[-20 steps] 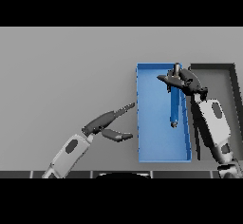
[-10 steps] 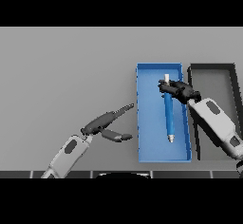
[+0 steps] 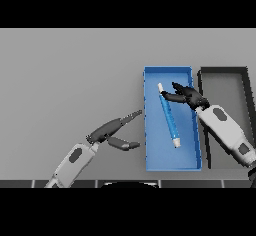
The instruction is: Pick up the blue pipe and place it into the blue bin.
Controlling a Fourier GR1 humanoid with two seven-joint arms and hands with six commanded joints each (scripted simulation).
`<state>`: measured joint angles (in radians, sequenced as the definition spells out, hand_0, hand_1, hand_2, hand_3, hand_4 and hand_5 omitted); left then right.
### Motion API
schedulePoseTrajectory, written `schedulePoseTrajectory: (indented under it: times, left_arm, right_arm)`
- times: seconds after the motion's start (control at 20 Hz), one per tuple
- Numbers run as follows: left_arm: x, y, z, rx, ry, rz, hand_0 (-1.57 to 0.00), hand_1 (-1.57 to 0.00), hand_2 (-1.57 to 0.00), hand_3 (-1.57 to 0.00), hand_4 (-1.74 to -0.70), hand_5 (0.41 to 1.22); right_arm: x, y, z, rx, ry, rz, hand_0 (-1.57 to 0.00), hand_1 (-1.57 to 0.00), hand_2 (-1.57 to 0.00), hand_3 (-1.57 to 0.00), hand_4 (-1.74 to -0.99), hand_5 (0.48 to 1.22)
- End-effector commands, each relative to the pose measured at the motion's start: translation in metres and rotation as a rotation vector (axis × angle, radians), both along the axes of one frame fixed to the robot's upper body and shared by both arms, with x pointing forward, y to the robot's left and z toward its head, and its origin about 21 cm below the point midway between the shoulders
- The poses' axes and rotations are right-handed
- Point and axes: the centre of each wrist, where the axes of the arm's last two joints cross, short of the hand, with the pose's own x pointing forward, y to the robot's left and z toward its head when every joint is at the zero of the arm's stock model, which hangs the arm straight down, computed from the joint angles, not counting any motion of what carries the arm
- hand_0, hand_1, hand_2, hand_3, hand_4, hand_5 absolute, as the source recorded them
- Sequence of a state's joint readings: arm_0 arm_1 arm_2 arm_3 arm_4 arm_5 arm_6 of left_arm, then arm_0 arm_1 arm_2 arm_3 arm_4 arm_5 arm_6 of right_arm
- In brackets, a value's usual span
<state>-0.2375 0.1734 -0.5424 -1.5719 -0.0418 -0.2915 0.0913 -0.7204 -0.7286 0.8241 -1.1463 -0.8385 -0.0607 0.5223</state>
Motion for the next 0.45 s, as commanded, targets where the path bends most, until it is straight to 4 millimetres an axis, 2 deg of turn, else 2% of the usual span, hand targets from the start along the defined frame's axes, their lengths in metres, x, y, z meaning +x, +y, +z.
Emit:
schedulePoseTrajectory:
  times: [0.0, 0.15, 0.3, 0.4]
  left_arm:
    - [0.001, -0.002, 0.0, -0.003, -0.002, 0.0, 0.0, 0.0, 0.0, 0.0, -0.92, 0.462]
    - [0.002, -0.001, 0.0, -0.004, 0.01, 0.001, 0.0, 0.0, 0.0, 0.0, -0.92, 0.466]
    - [0.0, -0.011, 0.001, -0.007, 0.004, -0.008, 0.0, 0.0, 0.0, 0.0, -0.92, 0.467]
    - [0.002, -0.008, 0.002, -0.007, 0.0, -0.002, 0.0, 0.0, 0.0, 0.0, -0.92, 0.468]
  right_arm:
    - [0.001, -0.002, 0.001, 0.002, 0.002, -0.005, -0.02, -0.02, -0.02, -0.02, -1.119, 0.695]
    - [0.0, -0.008, -0.002, -0.015, 0.009, -0.007, -0.01, -0.01, -0.01, -0.01, -1.132, 0.675]
    - [0.001, -0.002, 0.0, 0.006, 0.008, 0.009, -0.01, -0.01, -0.01, -0.01, -1.129, 0.674]
    - [0.002, -0.002, -0.002, 0.017, 0.002, 0.022, -0.01, -0.01, -0.01, -0.01, -1.129, 0.677]
